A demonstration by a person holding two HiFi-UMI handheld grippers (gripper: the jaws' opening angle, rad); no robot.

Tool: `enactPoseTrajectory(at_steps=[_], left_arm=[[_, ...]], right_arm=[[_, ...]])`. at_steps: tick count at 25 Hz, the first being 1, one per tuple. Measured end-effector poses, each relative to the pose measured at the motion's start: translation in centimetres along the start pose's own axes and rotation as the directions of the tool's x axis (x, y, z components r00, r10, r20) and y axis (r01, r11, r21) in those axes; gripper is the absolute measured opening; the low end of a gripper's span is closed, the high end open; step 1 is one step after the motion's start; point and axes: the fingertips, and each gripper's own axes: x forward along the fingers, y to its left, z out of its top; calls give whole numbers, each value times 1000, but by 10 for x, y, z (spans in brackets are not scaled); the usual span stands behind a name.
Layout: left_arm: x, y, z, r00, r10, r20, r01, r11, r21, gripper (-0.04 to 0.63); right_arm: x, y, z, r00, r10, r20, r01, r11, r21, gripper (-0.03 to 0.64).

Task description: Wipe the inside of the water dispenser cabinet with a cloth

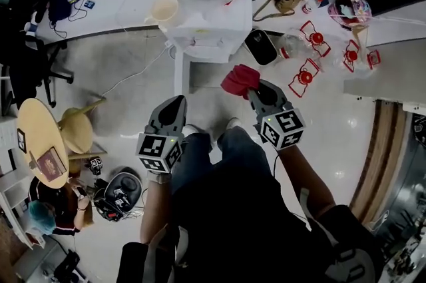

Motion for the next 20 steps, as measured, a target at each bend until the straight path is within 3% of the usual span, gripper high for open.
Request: enactPoseTrajectory(at_steps=[10, 20], left_arm=[[42, 100, -100, 999, 54, -9, -54, 998, -30, 8], [109, 173, -195, 994, 111, 12, -110, 992, -69, 8]], right_arm=[[126, 14, -97, 993, 74, -90, -80, 995, -63, 48], [230, -11, -203, 980, 110, -168, -131, 984, -121, 48]])
